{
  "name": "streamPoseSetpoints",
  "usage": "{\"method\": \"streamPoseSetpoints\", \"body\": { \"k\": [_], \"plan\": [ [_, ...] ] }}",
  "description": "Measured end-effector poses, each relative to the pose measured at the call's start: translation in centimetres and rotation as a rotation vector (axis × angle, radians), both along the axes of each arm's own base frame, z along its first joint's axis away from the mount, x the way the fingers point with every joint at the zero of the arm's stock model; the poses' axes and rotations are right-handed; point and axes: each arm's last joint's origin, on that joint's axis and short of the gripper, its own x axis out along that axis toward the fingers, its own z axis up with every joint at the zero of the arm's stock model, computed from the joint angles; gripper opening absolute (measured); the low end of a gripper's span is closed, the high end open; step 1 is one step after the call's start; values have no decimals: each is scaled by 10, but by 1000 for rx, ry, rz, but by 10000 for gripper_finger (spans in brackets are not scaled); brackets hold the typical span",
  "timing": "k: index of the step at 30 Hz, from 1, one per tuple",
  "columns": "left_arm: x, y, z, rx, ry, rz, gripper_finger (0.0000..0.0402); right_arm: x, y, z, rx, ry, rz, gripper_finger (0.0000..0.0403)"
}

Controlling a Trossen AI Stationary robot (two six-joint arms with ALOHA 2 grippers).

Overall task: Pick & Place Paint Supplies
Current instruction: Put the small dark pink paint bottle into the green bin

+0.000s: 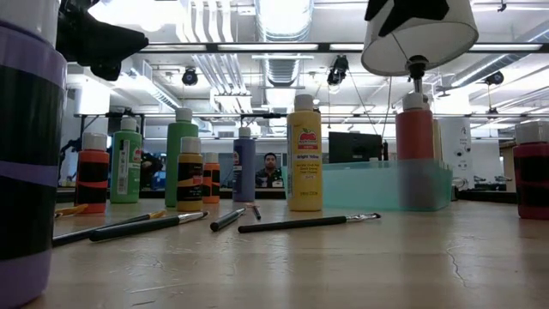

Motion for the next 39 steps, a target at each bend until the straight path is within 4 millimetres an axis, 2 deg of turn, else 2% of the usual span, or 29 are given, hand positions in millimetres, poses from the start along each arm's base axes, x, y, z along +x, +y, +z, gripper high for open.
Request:
{"method": "streamPoseSetpoints", "body": {
  "k": [11, 20, 25, 31, 39],
  "plan": [
    [0, 0, 0, 0, 0, 0, 76, 15, 1, 13, -93, -158, 134, 169],
    [0, 0, 0, 0, 1, 0, 76, 29, 3, 31, -253, -339, 279, 181],
    [0, 0, 0, 0, 1, 0, 76, 38, 3, 49, -405, -493, 356, 184],
    [0, 0, 0, 0, 1, 0, 76, 43, 3, 74, -627, -677, 383, 166],
    [0, 0, 0, 0, 2, 0, 76, 40, -1, 98, -969, -725, 312, 138]
  ]
}}
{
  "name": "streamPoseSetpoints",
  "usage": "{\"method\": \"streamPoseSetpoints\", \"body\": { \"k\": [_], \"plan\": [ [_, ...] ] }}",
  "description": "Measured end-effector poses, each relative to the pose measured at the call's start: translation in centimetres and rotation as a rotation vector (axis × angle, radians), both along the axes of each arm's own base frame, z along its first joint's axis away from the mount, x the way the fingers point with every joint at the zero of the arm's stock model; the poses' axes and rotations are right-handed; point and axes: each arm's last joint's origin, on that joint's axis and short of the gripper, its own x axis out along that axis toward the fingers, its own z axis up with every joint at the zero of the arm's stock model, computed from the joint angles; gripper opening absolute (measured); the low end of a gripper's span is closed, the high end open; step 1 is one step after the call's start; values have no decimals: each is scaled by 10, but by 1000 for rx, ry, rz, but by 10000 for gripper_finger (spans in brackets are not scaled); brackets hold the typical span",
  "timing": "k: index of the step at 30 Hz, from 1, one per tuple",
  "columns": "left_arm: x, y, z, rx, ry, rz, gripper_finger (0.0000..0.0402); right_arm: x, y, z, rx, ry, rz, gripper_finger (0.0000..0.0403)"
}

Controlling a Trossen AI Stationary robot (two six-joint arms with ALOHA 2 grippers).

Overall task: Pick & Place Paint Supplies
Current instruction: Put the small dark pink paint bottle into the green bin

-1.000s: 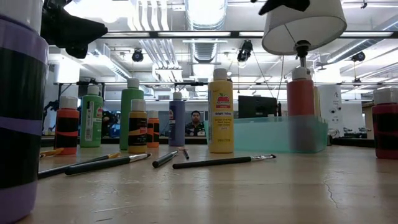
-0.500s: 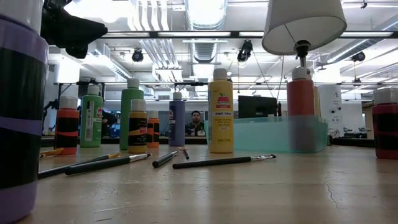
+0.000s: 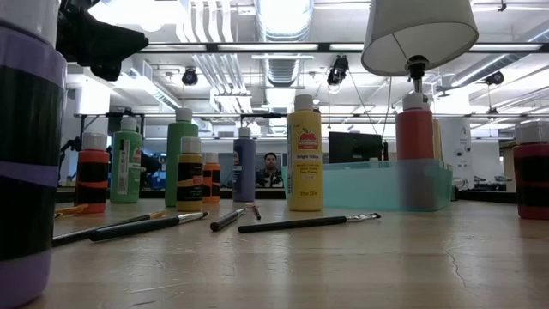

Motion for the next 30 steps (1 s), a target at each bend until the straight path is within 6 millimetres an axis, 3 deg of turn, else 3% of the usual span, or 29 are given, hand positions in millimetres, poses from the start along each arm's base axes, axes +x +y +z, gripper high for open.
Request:
{"method": "streamPoseSetpoints", "body": {
  "k": [7, 12, 22, 30],
  "plan": [
    [0, 0, 0, 0, 0, 0, 76, -5, -1, -1, -84, 67, -14, 112],
    [0, 0, 0, 0, 0, 0, 76, -27, -3, -4, -85, 273, -1, 101],
    [0, 0, 0, 0, 0, 0, 76, -84, -4, 21, 146, 592, 51, 104],
    [0, 0, 0, 0, 0, 0, 76, -80, -1, 17, 375, 851, -52, 125]
  ]
}}
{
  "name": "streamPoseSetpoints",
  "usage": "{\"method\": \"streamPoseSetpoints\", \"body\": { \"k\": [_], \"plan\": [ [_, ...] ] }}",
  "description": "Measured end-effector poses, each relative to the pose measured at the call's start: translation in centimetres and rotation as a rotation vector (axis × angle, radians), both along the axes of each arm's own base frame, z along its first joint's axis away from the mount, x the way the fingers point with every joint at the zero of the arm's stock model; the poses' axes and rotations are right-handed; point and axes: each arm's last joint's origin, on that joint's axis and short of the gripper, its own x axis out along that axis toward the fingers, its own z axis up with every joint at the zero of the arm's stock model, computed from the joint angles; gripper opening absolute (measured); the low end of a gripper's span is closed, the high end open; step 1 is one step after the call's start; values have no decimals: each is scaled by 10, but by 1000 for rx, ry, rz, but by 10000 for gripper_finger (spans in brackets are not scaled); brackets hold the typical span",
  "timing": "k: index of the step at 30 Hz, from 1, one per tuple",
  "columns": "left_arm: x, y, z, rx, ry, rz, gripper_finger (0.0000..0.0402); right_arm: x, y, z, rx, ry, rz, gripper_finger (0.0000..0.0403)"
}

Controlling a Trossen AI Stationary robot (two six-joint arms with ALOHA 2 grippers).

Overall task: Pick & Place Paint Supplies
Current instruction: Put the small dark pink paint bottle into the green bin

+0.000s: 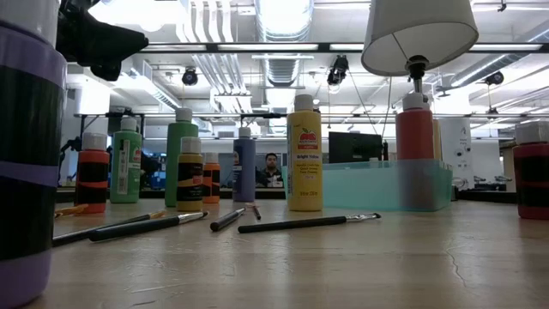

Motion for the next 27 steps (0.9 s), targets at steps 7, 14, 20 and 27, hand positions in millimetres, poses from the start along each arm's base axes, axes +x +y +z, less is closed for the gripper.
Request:
{"method": "streamPoseSetpoints", "body": {
  "k": [7, 14, 20, 27],
  "plan": [
    [0, 0, 0, 0, 0, 0, 76, 27, 7, -11, 226, 49, -53, 137],
    [0, 0, 0, 0, 3, 0, 76, 36, 17, -28, 371, 93, -202, 140],
    [1, 0, -1, -2, 11, 0, 76, 36, 29, -41, 454, 132, -274, 123],
    [1, 0, -2, -3, 17, 0, 76, 36, 43, -58, 517, 196, -324, 104]
  ]
}}
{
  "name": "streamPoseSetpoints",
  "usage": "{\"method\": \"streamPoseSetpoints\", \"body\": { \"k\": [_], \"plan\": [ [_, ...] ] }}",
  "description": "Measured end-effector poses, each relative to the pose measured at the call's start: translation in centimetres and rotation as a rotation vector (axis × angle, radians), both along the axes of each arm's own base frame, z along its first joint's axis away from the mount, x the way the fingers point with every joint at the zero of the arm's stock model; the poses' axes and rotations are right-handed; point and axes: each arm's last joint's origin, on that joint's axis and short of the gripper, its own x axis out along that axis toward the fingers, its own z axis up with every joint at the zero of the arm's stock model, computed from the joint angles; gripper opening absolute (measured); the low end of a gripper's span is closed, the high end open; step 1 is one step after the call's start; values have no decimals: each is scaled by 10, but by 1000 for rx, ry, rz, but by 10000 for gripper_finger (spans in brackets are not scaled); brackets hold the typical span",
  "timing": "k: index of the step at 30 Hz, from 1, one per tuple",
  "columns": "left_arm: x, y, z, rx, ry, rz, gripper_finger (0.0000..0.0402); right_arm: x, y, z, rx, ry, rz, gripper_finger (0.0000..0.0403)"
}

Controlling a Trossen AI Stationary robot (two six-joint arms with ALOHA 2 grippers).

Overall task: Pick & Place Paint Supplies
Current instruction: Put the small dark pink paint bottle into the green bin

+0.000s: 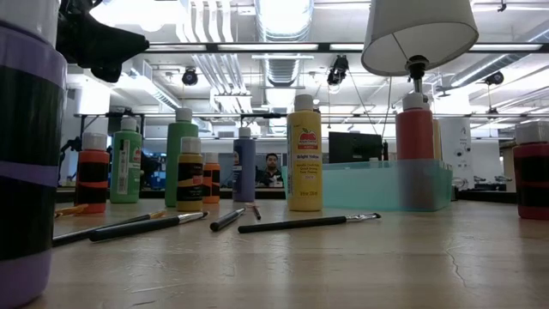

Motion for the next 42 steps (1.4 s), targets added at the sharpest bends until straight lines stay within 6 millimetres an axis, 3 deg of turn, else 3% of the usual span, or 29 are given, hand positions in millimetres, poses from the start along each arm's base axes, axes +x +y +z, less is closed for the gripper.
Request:
{"method": "streamPoseSetpoints", "body": {
  "k": [7, 23, 32, 42],
  "plan": [
    [0, 0, 0, 0, 0, 0, 76, 1, 12, -22, 49, 96, -12, 106],
    [0, 0, 0, 0, 0, 0, 76, 3, 20, -87, 105, 384, -20, 179],
    [0, 0, 0, 0, 1, 0, 76, 2, 6, -121, 166, 540, -57, 201],
    [0, 0, 0, 0, 0, 0, 76, 10, -11, -131, 207, 538, -4, 187]
  ]
}}
